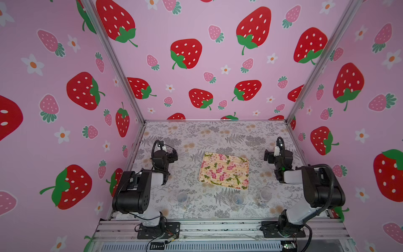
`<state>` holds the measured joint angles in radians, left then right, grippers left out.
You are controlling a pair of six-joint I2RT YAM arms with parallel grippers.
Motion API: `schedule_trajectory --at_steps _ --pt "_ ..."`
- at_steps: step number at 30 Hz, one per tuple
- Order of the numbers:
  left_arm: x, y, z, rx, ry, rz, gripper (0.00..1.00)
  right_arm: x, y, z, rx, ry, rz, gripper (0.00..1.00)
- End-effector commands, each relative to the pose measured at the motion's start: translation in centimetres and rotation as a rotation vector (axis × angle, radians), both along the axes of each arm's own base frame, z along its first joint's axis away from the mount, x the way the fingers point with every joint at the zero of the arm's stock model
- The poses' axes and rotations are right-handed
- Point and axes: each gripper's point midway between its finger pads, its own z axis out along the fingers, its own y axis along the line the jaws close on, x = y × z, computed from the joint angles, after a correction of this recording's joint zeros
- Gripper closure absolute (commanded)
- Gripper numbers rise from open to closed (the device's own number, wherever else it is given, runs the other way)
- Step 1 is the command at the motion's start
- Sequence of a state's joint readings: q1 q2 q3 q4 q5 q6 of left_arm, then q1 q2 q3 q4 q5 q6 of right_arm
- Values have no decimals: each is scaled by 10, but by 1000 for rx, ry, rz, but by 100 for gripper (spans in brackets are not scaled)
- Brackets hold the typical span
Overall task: Pour the candies out of the jar
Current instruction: Pick up the jar from the center of the board.
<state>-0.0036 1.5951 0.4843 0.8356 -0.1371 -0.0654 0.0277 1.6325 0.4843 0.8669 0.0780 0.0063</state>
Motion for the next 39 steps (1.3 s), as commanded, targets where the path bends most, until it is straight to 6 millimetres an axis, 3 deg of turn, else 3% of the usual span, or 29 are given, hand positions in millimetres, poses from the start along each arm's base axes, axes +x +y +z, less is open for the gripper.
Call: schedule_trajectory --at_steps 1,33,37,39 --pt "-12 -12 -10 -10 59 -89 1 -14 -5 -5 -36 47 2 1" --pt "-12 -11 -10 -21 58 -94 1 -14 -7 -4 -18 39 0 1" --pt "-13 6 16 -37 137 35 1 -23 -22 42 0 106 -126 1" --pt "-16 -2 34 -92 192 -2 2 -31 -11 82 73 116 -91 1"
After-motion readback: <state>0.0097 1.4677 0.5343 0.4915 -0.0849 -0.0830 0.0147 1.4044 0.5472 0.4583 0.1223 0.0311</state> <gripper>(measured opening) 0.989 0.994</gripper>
